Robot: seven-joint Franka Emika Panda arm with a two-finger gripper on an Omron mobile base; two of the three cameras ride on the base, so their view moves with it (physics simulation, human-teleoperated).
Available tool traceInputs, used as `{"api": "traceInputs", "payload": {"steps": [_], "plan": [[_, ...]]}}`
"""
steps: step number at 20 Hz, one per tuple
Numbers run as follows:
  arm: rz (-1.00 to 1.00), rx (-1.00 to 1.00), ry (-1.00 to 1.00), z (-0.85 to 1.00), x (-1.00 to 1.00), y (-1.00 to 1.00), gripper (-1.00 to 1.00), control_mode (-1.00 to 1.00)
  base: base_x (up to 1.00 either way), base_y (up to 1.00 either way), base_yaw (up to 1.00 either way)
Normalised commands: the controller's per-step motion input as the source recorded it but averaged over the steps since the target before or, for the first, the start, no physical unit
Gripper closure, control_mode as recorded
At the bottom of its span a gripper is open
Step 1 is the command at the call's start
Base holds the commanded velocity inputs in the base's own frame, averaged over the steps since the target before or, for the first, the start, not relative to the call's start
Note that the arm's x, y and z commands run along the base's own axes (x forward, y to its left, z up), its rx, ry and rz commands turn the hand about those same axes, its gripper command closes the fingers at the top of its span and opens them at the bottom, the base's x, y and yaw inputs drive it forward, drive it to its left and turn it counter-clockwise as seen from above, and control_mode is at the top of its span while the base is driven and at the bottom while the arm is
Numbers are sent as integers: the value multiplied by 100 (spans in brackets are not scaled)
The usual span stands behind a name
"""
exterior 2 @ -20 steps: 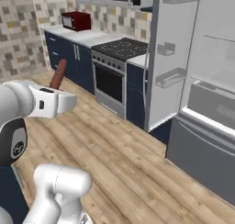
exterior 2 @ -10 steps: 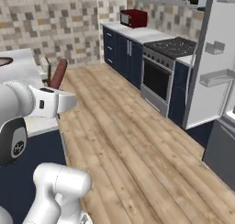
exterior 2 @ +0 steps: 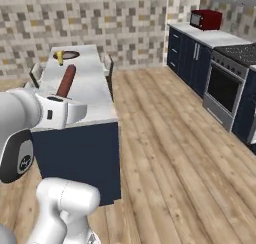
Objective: Move the hot dog bun to the plate on the dining table and place the condiment next to that plate. Then navigate to the fridge and take the sausage and place it on the plate as well.
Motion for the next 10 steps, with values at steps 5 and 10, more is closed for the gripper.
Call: {"api": "traceInputs", "payload": {"steps": [5,10], "plan": [[0,0,0,0,0,0,100,100,-29,100,30],[0,0,0,0,0,0,100,100,-8,100,19]]}}
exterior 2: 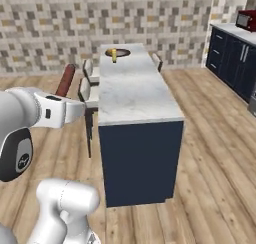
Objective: Move the hot dog bun to the plate on the dining table and place the condiment next to that plate. Then navigate to the fridge and take the sausage and place it on the plate as well.
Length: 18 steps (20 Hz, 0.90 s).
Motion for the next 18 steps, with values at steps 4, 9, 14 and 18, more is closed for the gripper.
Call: {"api": "traceInputs", "payload": {"steps": [4,9,14,18], "plan": [[0,0,0,0,0,0,100,100,19,100,3],[0,0,0,0,0,0,100,100,47,100,0],[0,0,0,0,0,0,100,100,79,100,-15],[0,0,0,0,0,0,100,100,78,100,-29]]}}
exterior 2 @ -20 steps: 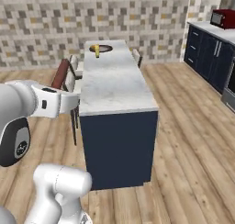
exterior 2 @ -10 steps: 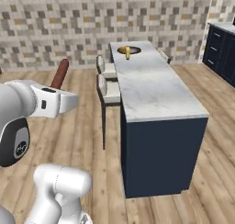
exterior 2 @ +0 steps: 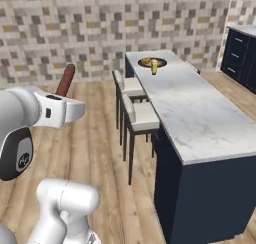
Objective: Move the hot dog bun to the plate on the dining table and place the condiment next to that plate. Then navigate to the fridge and take the sausage and place it on the plate as well.
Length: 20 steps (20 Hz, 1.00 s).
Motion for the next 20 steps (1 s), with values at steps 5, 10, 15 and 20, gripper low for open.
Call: {"api": "traceInputs", "payload": {"steps": [5,10,15,20], "plan": [[0,0,0,0,0,0,100,100,77,100,-36],[0,0,0,0,0,0,100,100,75,99,-42],[0,0,0,0,0,0,100,100,72,97,-45],[0,0,0,0,0,0,100,100,72,99,-46]]}}
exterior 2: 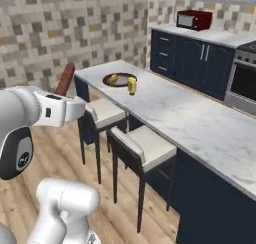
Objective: Move the hot dog bun to the plate on the dining table and place the condiment next to that plate. Then navigate to the fridge and take the sausage and place it on the plate as well.
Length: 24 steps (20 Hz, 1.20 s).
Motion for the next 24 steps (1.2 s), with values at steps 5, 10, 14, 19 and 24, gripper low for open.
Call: {"api": "traceInputs", "payload": {"steps": [5,10,14,19,24], "plan": [[0,0,0,0,0,0,100,100,69,99,-45],[0,0,0,0,0,0,100,100,69,100,-45],[0,0,0,0,0,0,100,100,68,99,-45],[0,0,0,0,0,0,100,100,72,97,-44],[0,0,0,0,0,0,100,100,85,64,-39]]}}
